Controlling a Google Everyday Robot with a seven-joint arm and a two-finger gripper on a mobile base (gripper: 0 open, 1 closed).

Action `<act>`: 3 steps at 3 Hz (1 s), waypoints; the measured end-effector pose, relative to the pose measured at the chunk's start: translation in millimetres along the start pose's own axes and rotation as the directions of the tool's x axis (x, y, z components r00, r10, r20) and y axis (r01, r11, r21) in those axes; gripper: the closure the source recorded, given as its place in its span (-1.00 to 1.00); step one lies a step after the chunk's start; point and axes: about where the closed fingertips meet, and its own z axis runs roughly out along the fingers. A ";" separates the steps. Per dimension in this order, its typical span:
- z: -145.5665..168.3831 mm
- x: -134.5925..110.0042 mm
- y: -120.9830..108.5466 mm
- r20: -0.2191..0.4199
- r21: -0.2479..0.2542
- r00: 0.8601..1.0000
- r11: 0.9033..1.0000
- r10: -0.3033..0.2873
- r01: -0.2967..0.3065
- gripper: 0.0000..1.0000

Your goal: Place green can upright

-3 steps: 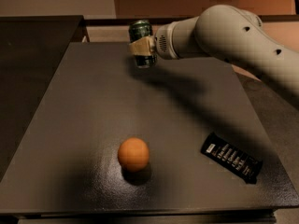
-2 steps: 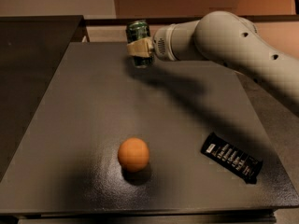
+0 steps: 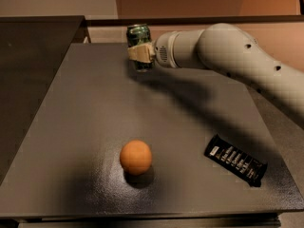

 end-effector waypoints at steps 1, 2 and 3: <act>-1.1 -2.8 -3.1 -0.053 0.022 0.999 1.000 0.007 -0.005 1.00; 0.3 0.5 -9.6 -0.105 0.043 0.994 0.999 -0.011 0.016 1.00; 3.7 1.5 -14.9 -0.142 0.064 0.989 0.997 -0.043 0.053 1.00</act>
Offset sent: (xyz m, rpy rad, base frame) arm -0.0084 0.0111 0.0065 0.1119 -0.1435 0.0501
